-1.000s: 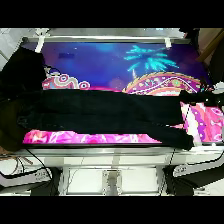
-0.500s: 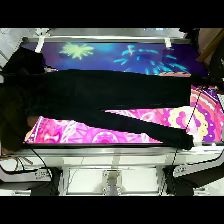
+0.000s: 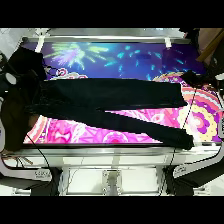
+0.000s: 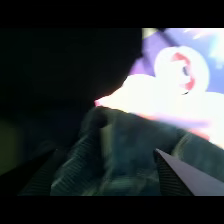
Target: Fold the clothes and pants, and hang the long-sleeved shirts on hangers.
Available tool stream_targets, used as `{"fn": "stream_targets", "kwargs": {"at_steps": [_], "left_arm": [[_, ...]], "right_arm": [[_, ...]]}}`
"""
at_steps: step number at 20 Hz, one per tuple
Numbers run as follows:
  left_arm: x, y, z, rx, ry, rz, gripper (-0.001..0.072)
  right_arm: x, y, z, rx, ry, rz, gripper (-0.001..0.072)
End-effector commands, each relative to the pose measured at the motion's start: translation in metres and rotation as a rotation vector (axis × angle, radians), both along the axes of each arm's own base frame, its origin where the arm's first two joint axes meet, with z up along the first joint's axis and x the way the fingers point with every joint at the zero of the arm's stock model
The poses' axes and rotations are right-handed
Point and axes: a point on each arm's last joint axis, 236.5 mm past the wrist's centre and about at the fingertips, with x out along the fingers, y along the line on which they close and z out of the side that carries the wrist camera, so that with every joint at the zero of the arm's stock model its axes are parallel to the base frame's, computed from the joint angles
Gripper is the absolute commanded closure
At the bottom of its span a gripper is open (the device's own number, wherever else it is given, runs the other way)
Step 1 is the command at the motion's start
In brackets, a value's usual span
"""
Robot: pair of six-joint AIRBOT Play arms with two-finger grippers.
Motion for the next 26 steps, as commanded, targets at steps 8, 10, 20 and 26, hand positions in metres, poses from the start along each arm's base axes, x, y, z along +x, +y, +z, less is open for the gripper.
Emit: {"fn": "stream_targets", "kwargs": {"at_steps": [8,10,20,26], "left_arm": [[-0.162,-0.014,-0.079,-0.039,0.676,-0.196,0.0005],[-0.164,-0.013,-0.088,-0.053,0.697,-0.195,0.0005],[-0.165,-0.04,-0.096,-0.189,0.701,-0.195,0.0683],[-0.223,0.011,-0.066,-0.001,0.85,-0.127,0.0683]], "right_arm": [[-0.108,-0.005,0.071,-0.076,0.166,0.146,0.0273],[-0.111,-0.002,0.073,-0.08,0.169,0.164,0.0273],[-0.126,-0.004,0.064,-0.124,0.228,0.22,0.0275],[-0.195,-0.013,0.054,-0.121,0.391,0.237,0.0277]]}}
